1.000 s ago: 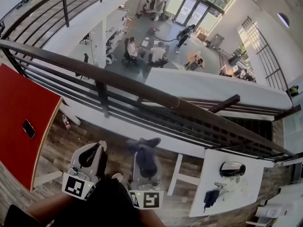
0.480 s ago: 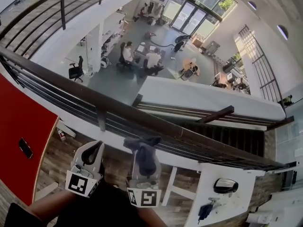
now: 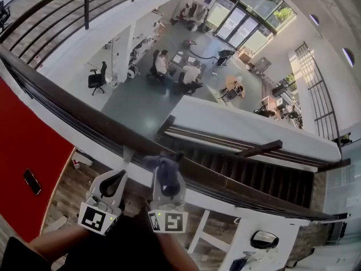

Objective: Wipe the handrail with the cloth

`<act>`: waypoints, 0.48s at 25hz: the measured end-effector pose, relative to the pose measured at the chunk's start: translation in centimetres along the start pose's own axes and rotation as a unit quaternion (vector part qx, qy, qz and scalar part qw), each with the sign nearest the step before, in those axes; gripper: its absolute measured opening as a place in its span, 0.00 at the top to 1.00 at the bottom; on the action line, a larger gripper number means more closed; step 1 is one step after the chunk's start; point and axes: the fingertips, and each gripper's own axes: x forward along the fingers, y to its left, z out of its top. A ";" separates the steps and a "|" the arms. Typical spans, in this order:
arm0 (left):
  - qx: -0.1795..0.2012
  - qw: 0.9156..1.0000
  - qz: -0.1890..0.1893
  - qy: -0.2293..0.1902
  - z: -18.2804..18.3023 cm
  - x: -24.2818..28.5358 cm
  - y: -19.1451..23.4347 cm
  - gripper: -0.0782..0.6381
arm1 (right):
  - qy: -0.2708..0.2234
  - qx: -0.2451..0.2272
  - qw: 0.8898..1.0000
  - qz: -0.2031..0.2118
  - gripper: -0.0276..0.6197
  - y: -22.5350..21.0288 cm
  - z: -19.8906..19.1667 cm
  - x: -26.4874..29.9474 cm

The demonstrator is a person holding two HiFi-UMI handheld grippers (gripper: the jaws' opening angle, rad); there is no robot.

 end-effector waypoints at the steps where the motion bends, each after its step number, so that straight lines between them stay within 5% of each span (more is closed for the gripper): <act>1: 0.000 1.000 0.005 -0.004 0.2 0.1 0.2 0.89 | 0.005 0.003 1.000 0.009 0.77 0.2 -0.4 1.0; 6: -0.006 0.999 0.031 -0.021 0.9 0.2 0.9 0.89 | 0.032 -0.005 0.999 0.036 0.77 1.4 -3.4 4.5; 12: 0.003 0.998 0.054 -0.009 0.3 -0.2 3.8 0.89 | 0.091 -0.029 0.995 0.003 0.77 1.8 -7.8 6.8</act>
